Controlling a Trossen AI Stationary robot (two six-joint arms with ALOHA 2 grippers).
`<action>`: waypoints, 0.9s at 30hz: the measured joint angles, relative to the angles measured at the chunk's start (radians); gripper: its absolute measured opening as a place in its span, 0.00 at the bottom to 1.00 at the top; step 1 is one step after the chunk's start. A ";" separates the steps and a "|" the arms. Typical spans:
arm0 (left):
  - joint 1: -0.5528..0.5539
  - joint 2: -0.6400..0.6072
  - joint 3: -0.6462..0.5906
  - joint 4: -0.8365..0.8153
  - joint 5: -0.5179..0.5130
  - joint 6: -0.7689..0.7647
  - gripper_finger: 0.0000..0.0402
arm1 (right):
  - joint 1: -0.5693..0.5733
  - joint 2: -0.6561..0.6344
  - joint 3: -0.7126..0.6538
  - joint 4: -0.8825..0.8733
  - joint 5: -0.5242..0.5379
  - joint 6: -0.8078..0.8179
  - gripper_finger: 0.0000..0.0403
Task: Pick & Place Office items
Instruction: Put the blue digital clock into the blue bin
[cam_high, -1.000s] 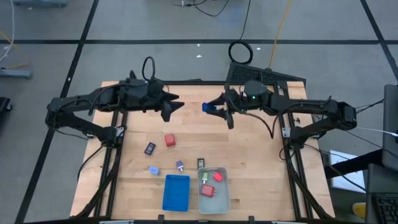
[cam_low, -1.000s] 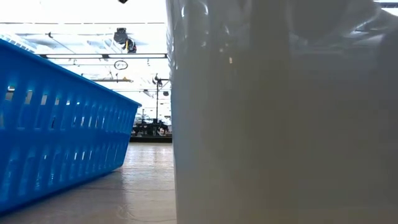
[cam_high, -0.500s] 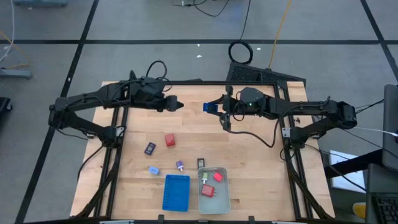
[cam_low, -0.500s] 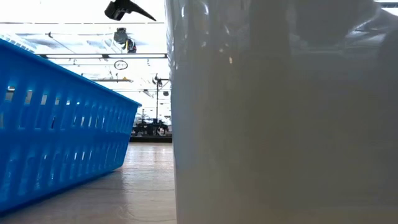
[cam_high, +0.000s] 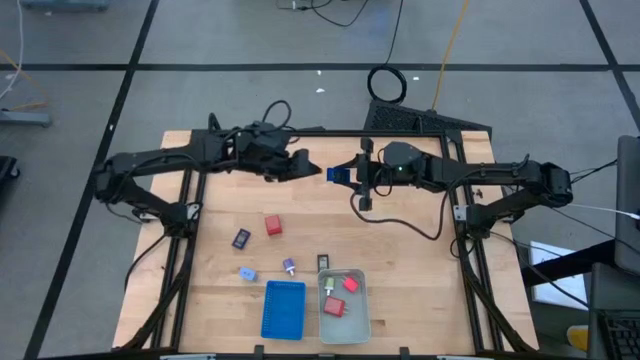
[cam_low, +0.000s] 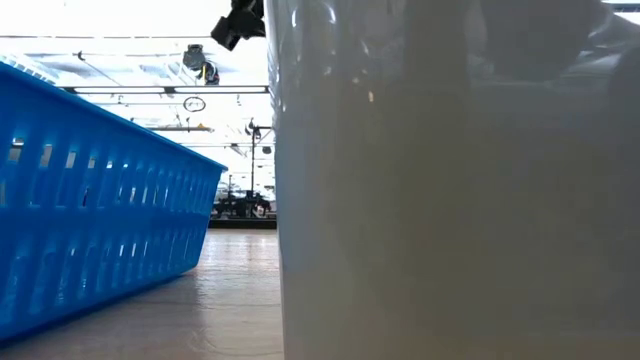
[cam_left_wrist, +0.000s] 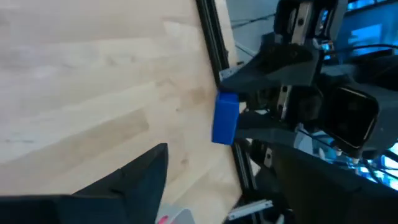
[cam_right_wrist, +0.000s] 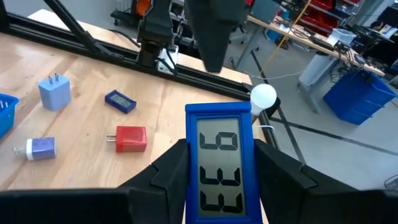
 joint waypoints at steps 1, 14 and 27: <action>0.000 0.010 0.000 0.012 0.006 -0.004 0.76 | 0.000 0.000 0.000 0.000 0.000 0.000 0.36; 0.000 0.039 0.000 0.138 -0.024 0.006 0.88 | 0.000 0.000 0.000 0.041 0.022 -0.004 0.36; -0.003 0.089 0.001 0.155 -0.027 0.019 0.78 | 0.000 0.031 0.000 0.120 0.019 0.025 0.36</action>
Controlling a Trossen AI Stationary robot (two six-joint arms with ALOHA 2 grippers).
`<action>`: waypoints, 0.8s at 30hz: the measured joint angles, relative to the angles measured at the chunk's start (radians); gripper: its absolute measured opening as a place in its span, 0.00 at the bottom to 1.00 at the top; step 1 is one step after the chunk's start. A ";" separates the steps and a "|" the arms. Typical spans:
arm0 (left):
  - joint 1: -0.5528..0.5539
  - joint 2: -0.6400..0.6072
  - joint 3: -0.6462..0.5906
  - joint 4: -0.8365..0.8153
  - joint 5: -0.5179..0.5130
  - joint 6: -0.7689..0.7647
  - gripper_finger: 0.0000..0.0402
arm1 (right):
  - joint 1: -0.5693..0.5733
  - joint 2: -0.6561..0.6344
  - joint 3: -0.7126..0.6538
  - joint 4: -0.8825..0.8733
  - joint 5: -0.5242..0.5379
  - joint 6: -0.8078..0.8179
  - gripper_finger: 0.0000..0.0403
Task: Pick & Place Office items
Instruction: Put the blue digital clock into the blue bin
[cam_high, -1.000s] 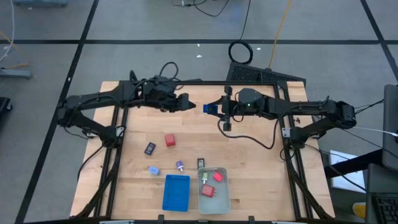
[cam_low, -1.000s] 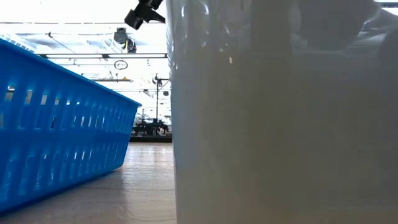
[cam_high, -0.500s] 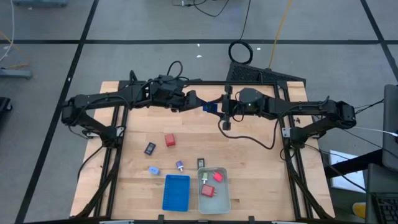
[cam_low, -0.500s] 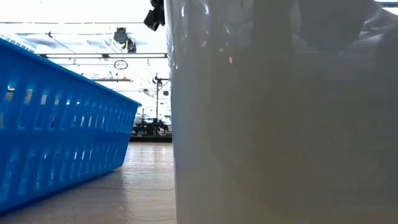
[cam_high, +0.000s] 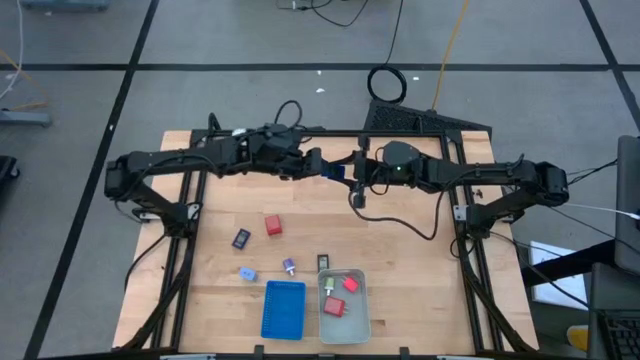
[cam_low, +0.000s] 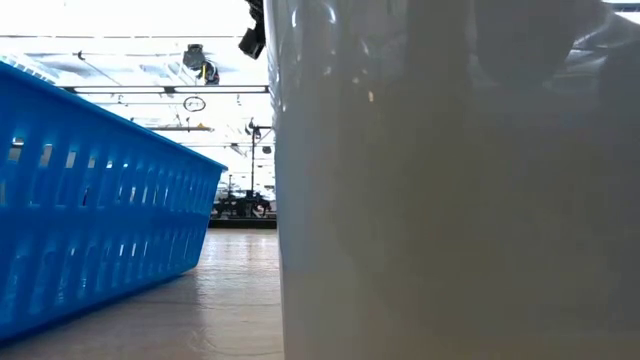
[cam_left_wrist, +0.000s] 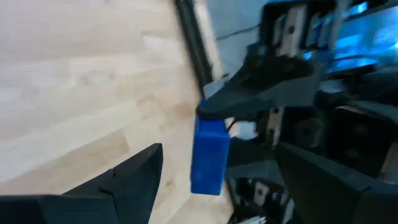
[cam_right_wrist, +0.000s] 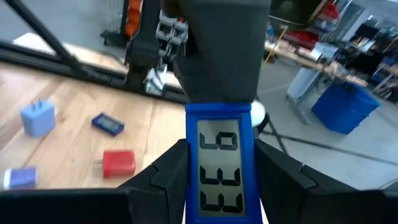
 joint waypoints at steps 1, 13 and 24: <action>0.000 0.013 0.000 0.002 0.008 -0.004 0.77 | 0.001 0.001 -0.001 -0.001 -0.001 0.004 0.36; 0.000 0.041 -0.001 0.097 0.035 0.032 0.75 | 0.042 0.028 0.000 0.017 0.002 0.012 0.36; 0.000 0.041 -0.001 0.094 0.037 0.037 0.64 | 0.030 0.027 0.000 0.047 0.026 -0.006 0.36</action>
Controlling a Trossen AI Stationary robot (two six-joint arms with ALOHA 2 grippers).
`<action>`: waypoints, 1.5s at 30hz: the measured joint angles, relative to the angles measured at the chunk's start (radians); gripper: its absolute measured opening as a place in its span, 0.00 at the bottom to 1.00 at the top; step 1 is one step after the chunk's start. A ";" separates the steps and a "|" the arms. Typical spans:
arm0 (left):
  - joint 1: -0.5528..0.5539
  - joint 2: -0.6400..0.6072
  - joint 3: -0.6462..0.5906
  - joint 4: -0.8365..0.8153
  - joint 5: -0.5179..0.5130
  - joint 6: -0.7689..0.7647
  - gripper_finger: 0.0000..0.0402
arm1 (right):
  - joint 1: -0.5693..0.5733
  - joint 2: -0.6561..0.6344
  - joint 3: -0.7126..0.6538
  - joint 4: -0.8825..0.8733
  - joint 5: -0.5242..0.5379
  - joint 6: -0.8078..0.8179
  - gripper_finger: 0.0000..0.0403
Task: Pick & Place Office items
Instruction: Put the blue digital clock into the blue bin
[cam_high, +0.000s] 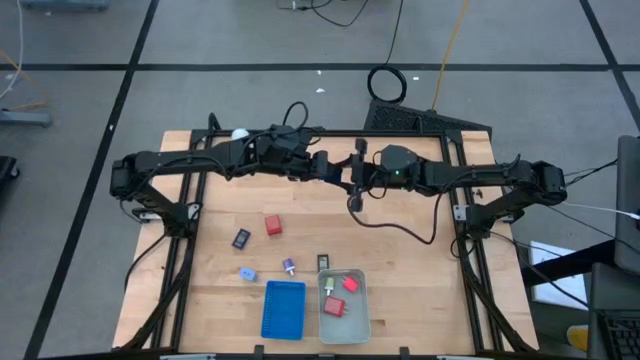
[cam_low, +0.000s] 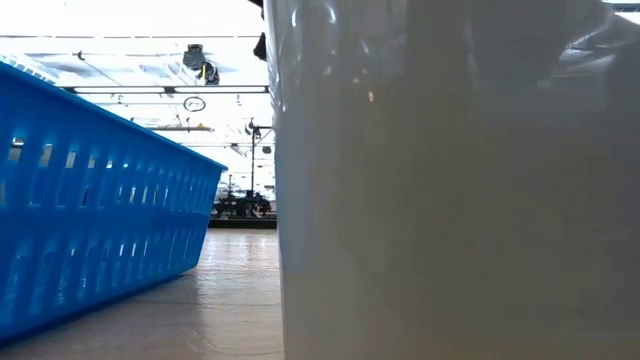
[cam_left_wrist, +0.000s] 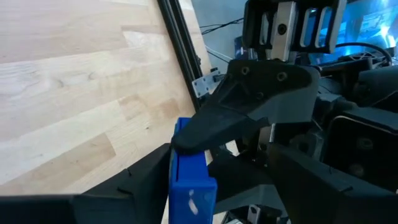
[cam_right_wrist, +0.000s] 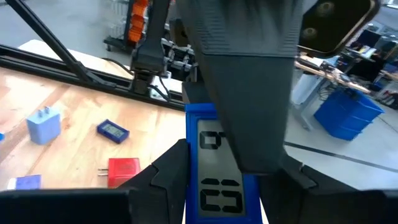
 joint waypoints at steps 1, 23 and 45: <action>0.000 0.000 0.000 -0.001 0.000 0.001 0.63 | 0.000 0.000 0.000 0.000 0.010 -0.008 0.36; 0.002 0.000 0.000 -0.008 -0.008 0.009 0.38 | -0.013 -0.002 0.000 0.004 0.058 -0.038 0.36; 0.002 0.000 0.000 -0.010 -0.005 0.011 0.20 | -0.018 -0.003 0.000 0.008 0.081 -0.049 0.36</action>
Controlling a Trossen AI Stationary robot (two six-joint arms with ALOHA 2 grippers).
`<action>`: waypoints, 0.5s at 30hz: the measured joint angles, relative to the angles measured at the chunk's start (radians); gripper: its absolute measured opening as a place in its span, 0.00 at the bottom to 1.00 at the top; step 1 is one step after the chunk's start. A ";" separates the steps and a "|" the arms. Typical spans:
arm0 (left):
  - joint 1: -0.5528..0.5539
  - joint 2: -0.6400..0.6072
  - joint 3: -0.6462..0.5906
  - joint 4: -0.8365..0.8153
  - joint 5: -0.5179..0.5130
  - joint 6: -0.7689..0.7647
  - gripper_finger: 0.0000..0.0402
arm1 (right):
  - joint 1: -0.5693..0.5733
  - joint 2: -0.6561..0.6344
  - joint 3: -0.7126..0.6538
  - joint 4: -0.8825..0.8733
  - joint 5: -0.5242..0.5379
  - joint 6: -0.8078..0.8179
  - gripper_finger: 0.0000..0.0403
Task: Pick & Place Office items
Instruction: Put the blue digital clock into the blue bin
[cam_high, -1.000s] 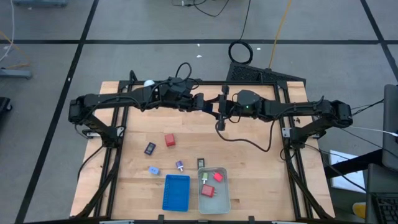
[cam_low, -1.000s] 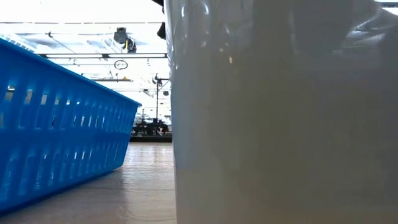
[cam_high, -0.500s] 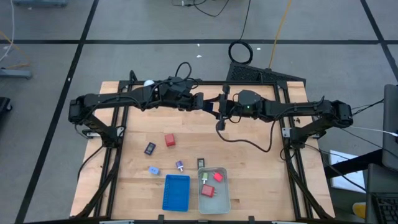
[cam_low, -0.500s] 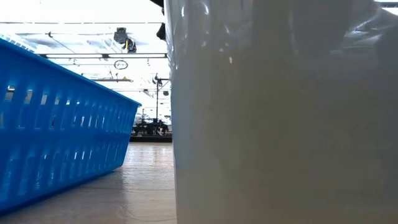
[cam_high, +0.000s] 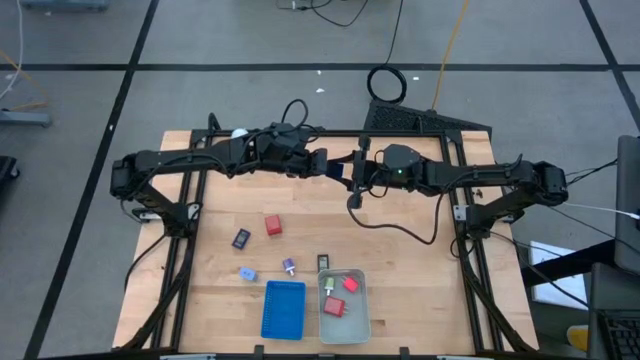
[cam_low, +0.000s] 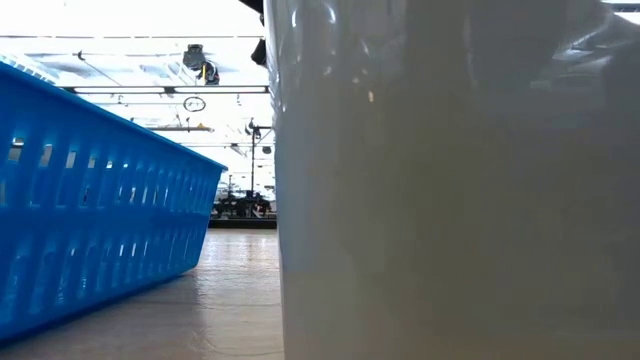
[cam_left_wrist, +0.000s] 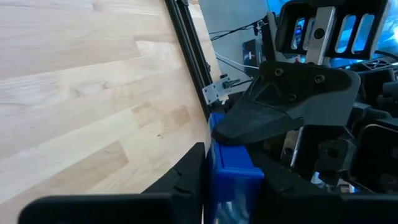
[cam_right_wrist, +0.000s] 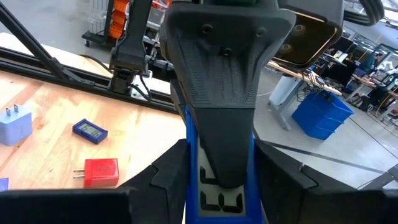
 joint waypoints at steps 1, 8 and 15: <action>0.000 0.000 0.000 -0.002 0.001 0.002 0.19 | 0.000 0.000 0.000 -0.001 0.000 0.000 0.36; -0.001 0.000 0.000 -0.015 0.006 0.002 0.18 | 0.000 0.002 0.000 -0.002 -0.001 0.003 0.36; -0.001 0.000 0.000 -0.010 0.012 0.000 0.19 | 0.000 0.002 0.000 0.007 -0.003 0.005 0.42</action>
